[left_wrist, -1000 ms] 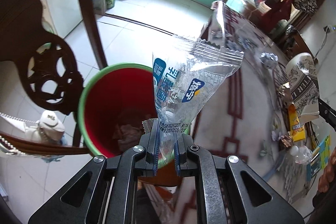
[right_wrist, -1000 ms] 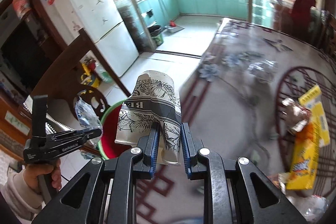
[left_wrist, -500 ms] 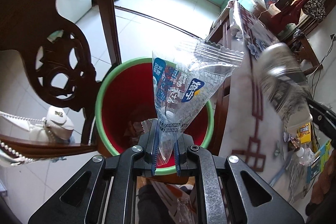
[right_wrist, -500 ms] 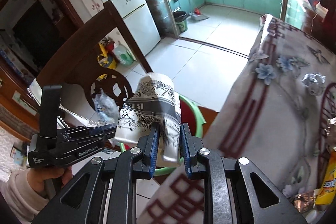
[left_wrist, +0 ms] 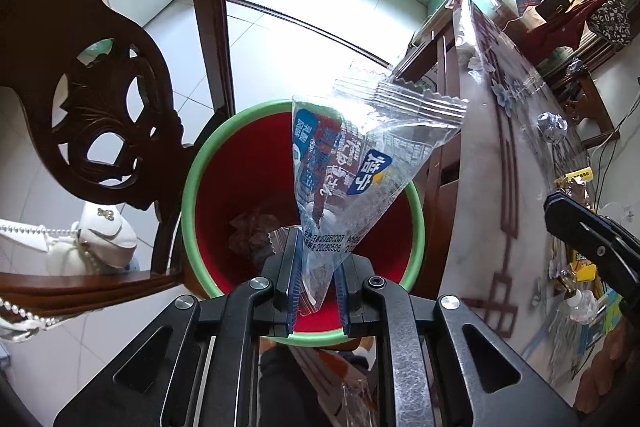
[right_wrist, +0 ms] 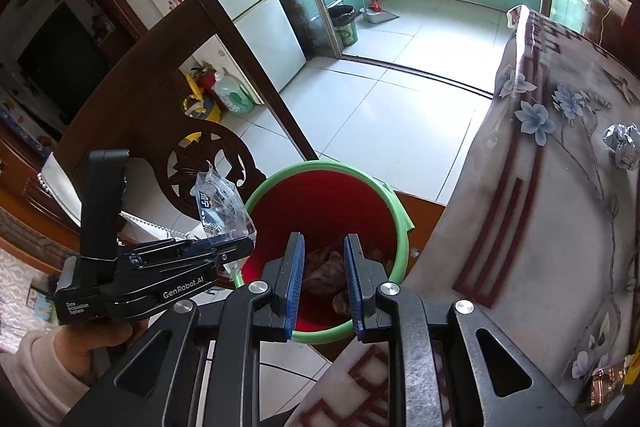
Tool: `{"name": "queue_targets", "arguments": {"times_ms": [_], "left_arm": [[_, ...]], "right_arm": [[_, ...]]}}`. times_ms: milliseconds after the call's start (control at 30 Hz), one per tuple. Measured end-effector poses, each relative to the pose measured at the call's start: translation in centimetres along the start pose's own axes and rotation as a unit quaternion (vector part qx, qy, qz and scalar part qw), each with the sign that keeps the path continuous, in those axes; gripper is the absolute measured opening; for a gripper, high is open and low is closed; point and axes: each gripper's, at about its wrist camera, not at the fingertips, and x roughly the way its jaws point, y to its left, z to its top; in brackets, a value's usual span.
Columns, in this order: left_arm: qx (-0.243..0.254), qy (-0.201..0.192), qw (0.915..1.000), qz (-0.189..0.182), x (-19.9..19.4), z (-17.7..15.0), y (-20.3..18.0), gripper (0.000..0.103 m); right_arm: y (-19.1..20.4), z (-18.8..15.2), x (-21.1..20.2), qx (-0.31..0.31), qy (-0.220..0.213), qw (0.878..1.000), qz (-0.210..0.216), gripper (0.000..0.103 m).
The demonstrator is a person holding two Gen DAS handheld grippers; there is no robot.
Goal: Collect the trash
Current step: 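Open the right tool to drop the paper cup while the left tool releases the plastic bag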
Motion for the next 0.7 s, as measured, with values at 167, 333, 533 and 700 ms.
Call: {"name": "queue_targets", "arguments": {"times_ms": [167, 333, 533, 700], "left_arm": [[-0.007, 0.001, 1.0, 0.002, 0.1, -0.1, 0.1, 0.024], [-0.002, -0.002, 1.0, 0.005, -0.2, -0.5, -0.2, 0.036], [0.004, -0.009, 0.9998, 0.017, -1.5, -1.9, -0.9, 0.039], [-0.006, -0.024, 0.9992, 0.031, -3.2, -3.4, -1.5, 0.039]], "right_arm": [[-0.2, -0.3, -0.8, 0.003, 0.001, 1.0, -0.003, 0.019], [-1.0, -0.6, -2.2, 0.005, -0.005, 1.0, -0.01, 0.019], [-2.2, -1.0, -4.1, 0.009, -0.018, 1.0, -0.013, 0.019], [-3.6, -1.7, -5.6, 0.015, -0.028, 0.999, -0.014, 0.019]]}}
